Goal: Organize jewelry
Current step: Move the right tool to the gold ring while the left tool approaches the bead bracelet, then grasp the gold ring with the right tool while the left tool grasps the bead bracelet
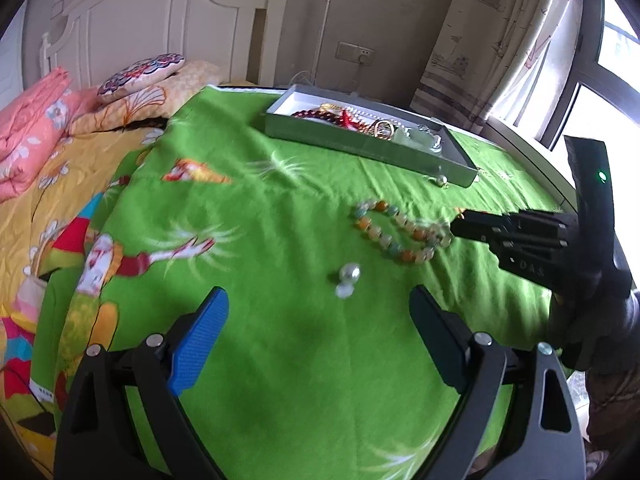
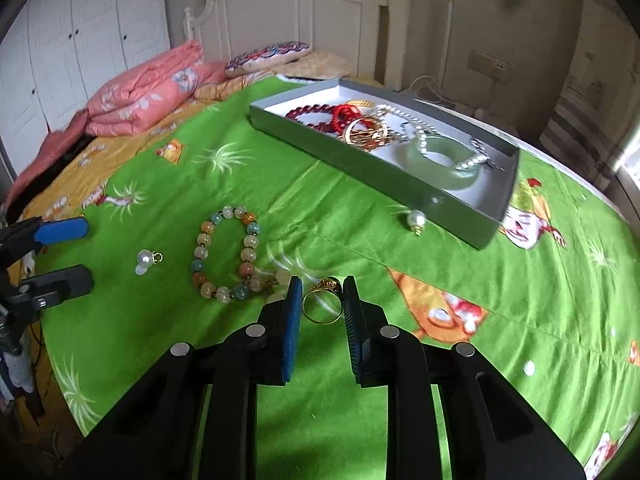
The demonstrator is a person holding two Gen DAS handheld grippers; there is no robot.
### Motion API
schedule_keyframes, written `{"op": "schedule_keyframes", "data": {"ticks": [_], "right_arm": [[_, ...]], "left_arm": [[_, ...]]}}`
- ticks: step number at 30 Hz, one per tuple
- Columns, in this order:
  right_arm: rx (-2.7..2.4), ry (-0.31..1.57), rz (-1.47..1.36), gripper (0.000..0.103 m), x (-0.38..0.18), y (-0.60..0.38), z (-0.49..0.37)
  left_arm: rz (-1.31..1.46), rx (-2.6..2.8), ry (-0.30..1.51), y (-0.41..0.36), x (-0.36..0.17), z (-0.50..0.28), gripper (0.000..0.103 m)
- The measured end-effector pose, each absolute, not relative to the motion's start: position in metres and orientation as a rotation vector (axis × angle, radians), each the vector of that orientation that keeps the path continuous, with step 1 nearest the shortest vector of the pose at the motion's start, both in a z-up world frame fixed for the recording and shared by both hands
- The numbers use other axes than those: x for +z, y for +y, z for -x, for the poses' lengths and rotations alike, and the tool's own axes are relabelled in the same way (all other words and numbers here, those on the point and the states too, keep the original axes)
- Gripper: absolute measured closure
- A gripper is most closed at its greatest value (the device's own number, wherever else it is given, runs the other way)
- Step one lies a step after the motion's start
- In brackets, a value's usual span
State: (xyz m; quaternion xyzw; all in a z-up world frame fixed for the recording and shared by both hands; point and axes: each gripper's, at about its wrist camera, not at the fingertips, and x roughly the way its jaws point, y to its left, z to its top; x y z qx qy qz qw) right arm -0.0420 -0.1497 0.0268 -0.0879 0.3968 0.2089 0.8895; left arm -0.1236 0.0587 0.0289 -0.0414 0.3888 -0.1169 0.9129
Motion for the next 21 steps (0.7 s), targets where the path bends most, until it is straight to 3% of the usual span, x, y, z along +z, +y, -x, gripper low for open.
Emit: {"op": "schedule_keyframes", "data": {"ticks": [16, 17, 18, 20, 21], "right_arm": [[0.412, 0.766, -0.024, 0.082, 0.039, -0.22, 0.055], [0.414, 0.764, -0.031, 0.082, 0.039, -0.221, 0.055], [0.415, 0.761, -0.044, 0.082, 0.039, -0.224, 0.056], [0.42, 0.759, -0.064, 0.082, 0.04, -0.229, 0.057], [0.421, 0.759, -0.075, 0.082, 0.04, -0.232, 0.057]], "left_arm": [[-0.049, -0.273, 0.976, -0.036, 0.009, 0.038, 0.013], [-0.077, -0.265, 0.967, -0.041, 0.009, 0.039, 0.025], [-0.107, -0.27, 0.945, -0.046, 0.01, 0.042, 0.054], [-0.148, -0.32, 0.94, -0.053, 0.012, 0.048, 0.085], [-0.146, -0.342, 0.944, -0.054, 0.013, 0.049, 0.086]]}}
